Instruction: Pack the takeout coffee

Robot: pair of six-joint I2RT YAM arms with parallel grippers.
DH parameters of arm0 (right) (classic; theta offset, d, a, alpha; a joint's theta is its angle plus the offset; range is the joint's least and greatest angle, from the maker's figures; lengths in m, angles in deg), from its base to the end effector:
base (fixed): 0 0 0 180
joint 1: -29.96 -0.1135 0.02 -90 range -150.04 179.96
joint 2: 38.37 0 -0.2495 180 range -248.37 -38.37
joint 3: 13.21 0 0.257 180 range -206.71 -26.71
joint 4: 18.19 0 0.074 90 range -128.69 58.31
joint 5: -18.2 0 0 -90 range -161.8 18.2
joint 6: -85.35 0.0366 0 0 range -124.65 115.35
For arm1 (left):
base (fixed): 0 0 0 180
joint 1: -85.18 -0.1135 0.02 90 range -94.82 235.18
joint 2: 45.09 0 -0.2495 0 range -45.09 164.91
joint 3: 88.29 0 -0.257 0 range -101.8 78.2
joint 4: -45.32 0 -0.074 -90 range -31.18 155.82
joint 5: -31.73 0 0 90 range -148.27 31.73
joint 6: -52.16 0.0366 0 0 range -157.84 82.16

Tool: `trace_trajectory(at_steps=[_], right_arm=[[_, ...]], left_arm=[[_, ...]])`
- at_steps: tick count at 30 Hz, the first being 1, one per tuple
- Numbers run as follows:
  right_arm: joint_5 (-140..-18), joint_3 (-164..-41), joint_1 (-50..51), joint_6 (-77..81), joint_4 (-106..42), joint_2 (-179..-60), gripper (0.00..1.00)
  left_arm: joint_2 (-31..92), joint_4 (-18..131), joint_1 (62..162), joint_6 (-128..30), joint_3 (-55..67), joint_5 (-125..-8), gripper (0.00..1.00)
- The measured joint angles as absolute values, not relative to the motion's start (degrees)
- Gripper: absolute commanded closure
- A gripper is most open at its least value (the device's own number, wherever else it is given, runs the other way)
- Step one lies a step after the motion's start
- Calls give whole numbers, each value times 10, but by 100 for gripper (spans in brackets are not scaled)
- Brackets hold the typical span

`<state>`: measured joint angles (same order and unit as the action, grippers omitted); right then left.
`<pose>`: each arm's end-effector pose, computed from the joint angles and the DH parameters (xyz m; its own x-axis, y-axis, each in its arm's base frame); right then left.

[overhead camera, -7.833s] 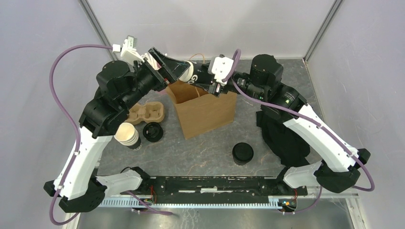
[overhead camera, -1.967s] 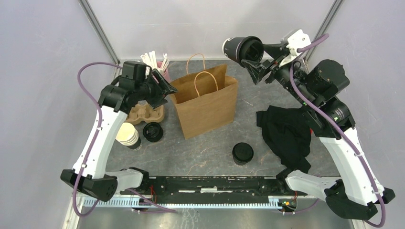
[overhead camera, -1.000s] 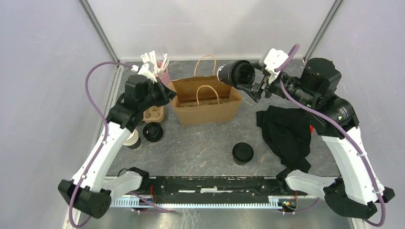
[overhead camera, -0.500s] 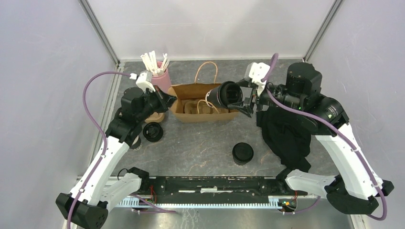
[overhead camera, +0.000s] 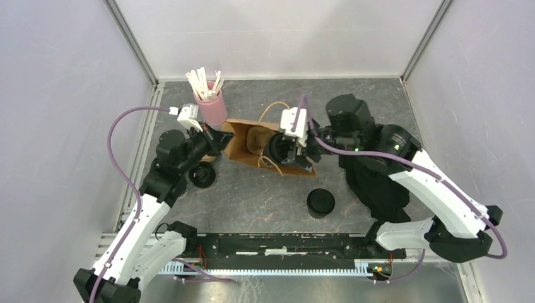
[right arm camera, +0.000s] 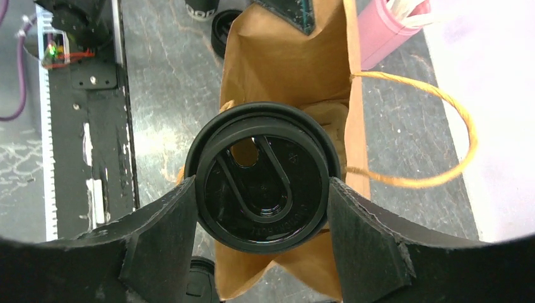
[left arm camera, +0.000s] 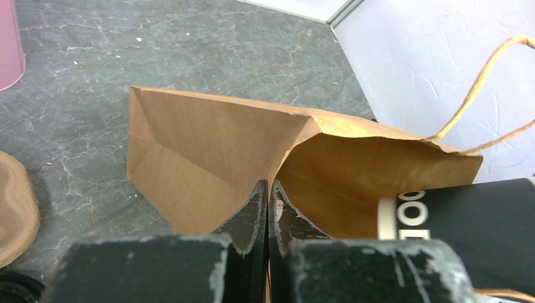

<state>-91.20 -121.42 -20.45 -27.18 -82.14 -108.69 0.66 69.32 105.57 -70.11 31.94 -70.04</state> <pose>0.1412 0.1898 0.4586 0.0928 -0.4549 -0.8857 -0.9543 0.2131 -0.2094 0.1881 -0.0779 0.3354 -0.4200 -0.4015 -0.8139 0.3609 0.7490 -0.5557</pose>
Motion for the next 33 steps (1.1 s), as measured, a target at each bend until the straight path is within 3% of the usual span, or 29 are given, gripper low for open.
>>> trace_trajectory(at_steps=[8,17,33], right_arm=[[-756,-1227,-321,-300,-851,-1134,86],[-623,-1153,-370,-346,-821,-1131,89],[-571,-1066,-385,-442,-739,-1160,93]], left_arm=[[-47,641,1056,-697,389,-710,98],[-72,629,1056,-684,413,-724,98],[-180,591,1056,-672,512,-760,98]])
